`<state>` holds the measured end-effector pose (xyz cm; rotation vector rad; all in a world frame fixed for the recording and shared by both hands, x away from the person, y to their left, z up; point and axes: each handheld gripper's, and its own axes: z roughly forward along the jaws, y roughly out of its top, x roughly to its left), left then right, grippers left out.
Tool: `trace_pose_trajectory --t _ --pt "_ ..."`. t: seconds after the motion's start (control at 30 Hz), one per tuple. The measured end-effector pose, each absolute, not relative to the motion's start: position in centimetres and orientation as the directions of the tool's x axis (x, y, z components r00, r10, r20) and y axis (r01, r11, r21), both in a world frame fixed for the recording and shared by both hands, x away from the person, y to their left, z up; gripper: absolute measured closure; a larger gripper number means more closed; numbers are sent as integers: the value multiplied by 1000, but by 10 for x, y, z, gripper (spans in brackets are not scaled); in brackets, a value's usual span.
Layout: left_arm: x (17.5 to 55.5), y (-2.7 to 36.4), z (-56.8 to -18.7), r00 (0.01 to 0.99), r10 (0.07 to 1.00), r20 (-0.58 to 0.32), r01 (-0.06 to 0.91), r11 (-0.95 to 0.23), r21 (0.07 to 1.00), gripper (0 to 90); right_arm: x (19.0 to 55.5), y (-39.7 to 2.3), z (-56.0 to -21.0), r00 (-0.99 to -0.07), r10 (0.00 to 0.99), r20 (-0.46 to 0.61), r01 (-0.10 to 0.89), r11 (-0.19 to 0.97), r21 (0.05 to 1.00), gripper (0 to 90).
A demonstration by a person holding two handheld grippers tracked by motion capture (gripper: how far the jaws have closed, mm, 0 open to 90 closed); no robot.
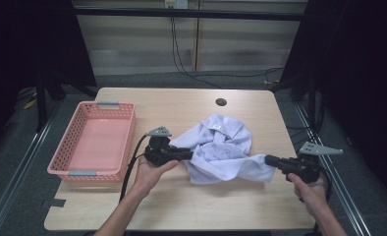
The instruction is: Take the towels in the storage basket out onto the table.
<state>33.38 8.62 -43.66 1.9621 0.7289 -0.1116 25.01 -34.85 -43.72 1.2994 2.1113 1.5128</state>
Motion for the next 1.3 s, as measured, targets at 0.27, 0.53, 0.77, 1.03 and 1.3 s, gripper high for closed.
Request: trace_pose_trajectory --t 0.27,0.53,0.77,1.03,1.3 --pt "314 101 -461 822 429 -374 541 -386 747 629 255 -367 -466 -500 819 282 585 79 807 877" --pt "313 92 -491 835 390 -389 538 -425 728 519 253 -377 -467 -472 831 293 586 47 809 877" --pt "304 72 -505 871 362 -333 485 -518 705 521 253 -366 -468 -505 816 281 582 83 809 876" --pt "304 80 -499 875 367 -317 476 -523 707 878 252 -364 -468 -513 809 285 581 83 810 876" --pt "309 105 -472 858 363 -362 492 -385 781 885 252 -362 -462 -519 806 284 565 74 822 875"
